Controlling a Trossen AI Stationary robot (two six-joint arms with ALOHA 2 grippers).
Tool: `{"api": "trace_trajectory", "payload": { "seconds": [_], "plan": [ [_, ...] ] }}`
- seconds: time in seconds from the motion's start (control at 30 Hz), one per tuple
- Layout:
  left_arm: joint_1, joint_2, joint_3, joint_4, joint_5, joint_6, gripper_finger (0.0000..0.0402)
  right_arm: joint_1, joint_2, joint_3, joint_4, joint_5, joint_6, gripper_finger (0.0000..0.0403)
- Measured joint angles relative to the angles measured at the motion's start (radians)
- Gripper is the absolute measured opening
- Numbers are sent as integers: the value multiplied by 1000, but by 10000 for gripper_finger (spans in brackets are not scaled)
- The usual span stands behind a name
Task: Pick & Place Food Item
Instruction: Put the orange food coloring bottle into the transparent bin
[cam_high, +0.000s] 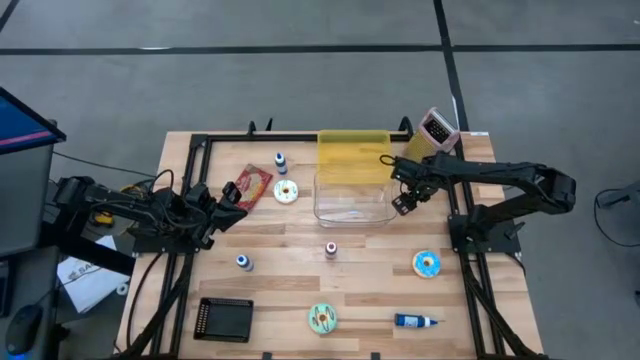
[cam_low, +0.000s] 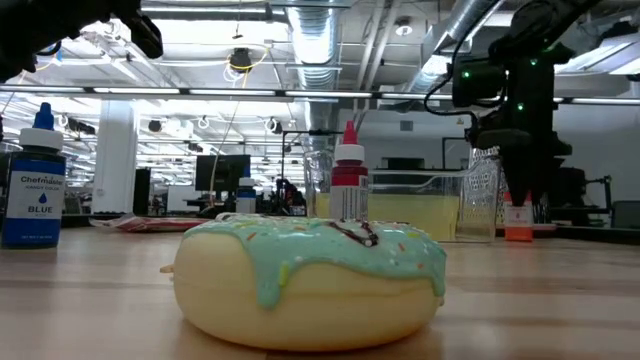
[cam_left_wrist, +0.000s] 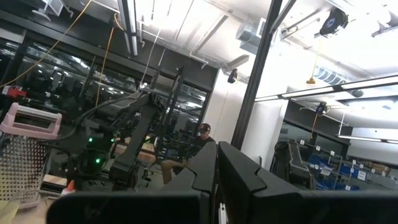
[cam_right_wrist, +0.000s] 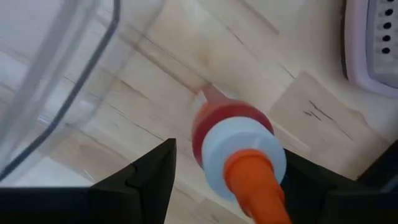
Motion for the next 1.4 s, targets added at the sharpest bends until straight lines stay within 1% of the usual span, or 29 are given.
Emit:
{"api": "trace_trajectory", "payload": {
  "seconds": [0.17, 0.37, 0.57, 0.7, 1.07, 1.27, 1.4],
  "plan": [
    [0, 0, 0, -1, 0, 0, 11, -24, -22, 34, 0, 1, -19, 219],
    [0, 0, 0, -2, 0, 0, 11, -67, -31, 36, -35, 3, -35, 219],
    [0, 0, 0, -3, 0, 3, 11, -70, -31, 36, -23, 3, -36, 216],
    [0, 0, 0, -3, 0, 3, 11, -70, -31, 36, -19, 3, -35, 201],
    [0, 5, 0, -3, 0, 3, 11, -69, -31, 37, -16, 15, -38, 142],
    [0, 11, 0, -2, 0, 3, 11, -50, -30, 47, -20, 22, -41, 136],
    [0, 11, 0, -2, 0, 3, 11, -8, -30, 103, -44, 34, -37, 134]
  ]
}}
